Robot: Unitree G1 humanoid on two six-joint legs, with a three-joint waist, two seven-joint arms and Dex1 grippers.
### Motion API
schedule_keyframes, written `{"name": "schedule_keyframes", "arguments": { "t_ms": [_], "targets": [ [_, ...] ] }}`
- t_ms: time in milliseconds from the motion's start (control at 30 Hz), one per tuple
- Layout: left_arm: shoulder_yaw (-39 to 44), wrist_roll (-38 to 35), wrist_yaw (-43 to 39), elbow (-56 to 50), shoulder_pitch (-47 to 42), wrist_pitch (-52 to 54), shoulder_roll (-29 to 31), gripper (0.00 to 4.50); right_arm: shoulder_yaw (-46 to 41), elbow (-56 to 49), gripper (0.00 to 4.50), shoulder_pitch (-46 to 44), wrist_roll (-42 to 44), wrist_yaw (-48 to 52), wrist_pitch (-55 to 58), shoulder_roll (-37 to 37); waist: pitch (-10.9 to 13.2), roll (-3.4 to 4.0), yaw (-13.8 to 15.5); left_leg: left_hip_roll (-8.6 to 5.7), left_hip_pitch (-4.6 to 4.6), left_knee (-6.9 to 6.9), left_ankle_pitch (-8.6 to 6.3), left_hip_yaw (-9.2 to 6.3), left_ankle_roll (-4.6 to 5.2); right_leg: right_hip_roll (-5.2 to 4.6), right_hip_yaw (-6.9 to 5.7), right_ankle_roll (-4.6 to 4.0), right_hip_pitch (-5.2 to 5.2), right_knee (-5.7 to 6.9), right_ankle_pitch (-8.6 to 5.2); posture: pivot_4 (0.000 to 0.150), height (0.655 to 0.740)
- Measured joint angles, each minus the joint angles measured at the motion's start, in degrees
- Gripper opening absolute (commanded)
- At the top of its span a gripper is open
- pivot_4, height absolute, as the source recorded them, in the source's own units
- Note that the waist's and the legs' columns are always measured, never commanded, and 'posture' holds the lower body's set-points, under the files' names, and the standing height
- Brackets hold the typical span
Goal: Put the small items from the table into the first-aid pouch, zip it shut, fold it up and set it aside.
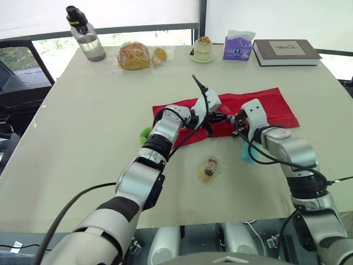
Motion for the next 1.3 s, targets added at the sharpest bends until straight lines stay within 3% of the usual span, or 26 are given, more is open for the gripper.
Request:
{"name": "schedule_keyframes", "arguments": {
  "t_ms": [367,533,733,933,1000,1067,1133,1200,1233,1300],
  "targets": [
    [0.0,0.0,-0.7,-1.0,0.3,0.3,0.2,0.00,2.4,14.5,0.13,-5.7,-3.1,1.4,-14.5,2.5,0.0,0.00,-0.1,0.00,0.00,-0.04,0.00,0.01,0.00,0.00,0.01,0.00,-0.01,-0.02,0.00,0.150,0.7400],
    [0.0,0.1,0.0,-1.9,0.9,0.8,0.5,0.00,2.3,16.0,0.13,-5.9,-3.1,3.4,-18.7,3.0,0.0,0.01,-0.2,0.00,0.01,-0.06,0.00,0.00,0.00,0.00,0.01,0.00,-0.02,-0.01,0.00,0.150,0.7400],
    [0.2,0.1,1.3,-2.0,0.9,0.8,1.8,0.00,-0.7,6.5,0.13,2.4,1.3,11.2,-23.3,-1.5,0.0,0.00,0.0,0.00,-0.02,-0.09,0.00,0.03,0.00,-0.01,0.02,0.00,-0.02,-0.06,0.00,0.150,0.7400],
    [0.2,0.2,1.4,-2.5,1.5,0.7,5.0,0.00,-10.6,-9.6,0.13,14.6,13.0,24.8,-26.7,-12.1,0.0,-0.01,-0.2,0.02,0.06,-0.09,0.00,0.02,0.00,0.01,0.03,0.01,0.02,-0.03,0.00,0.150,0.7400],
    [0.1,0.3,1.1,-2.8,2.4,0.7,5.9,0.00,-15.1,-15.4,1.12,18.4,20.3,30.6,-25.6,-15.1,0.0,-0.03,-0.4,0.11,0.12,-0.09,0.00,0.06,0.00,0.09,0.08,0.01,0.03,-0.01,0.00,0.150,0.7400],
    [0.1,0.3,1.1,-2.9,2.4,0.7,5.6,0.00,-16.3,-16.3,1.52,18.7,21.8,31.6,-25.1,-15.5,0.0,-0.04,-0.3,0.11,0.12,-0.05,0.00,0.05,0.00,0.12,0.11,0.01,0.02,0.00,0.00,0.150,0.7400],
    [-0.1,0.3,0.9,-3.3,2.4,0.5,5.3,0.00,-18.1,-18.6,2.40,21.7,25.2,34.3,-23.8,-18.5,0.0,0.00,0.2,0.09,0.08,-0.03,0.00,0.01,0.00,0.11,0.07,0.01,0.03,-0.01,0.00,0.150,0.7400],
    [0.2,0.3,0.7,-3.4,3.3,0.2,7.7,0.00,-31.9,-20.3,3.37,28.4,35.4,43.0,-17.8,-27.5,0.1,-0.03,0.6,0.06,0.06,0.07,-0.01,0.11,0.00,0.04,0.14,0.01,0.10,-0.08,0.00,0.150,0.7400],
    [0.2,0.3,0.8,-3.4,3.3,0.2,7.7,0.00,-32.8,-20.3,3.47,28.5,35.9,43.3,-17.7,-27.8,0.1,-0.04,0.6,0.06,0.07,0.07,-0.01,0.12,0.00,0.04,0.14,0.01,0.11,-0.08,0.00,0.150,0.7400],
    [0.2,0.3,1.1,-3.5,3.3,0.0,7.3,0.00,-38.5,-20.6,4.31,30.9,40.2,45.6,-16.3,-30.1,0.1,-0.04,0.8,0.06,0.12,0.09,-0.01,0.06,0.01,0.05,0.08,0.01,0.17,-0.05,0.00,0.150,0.7400]
  ]
}}
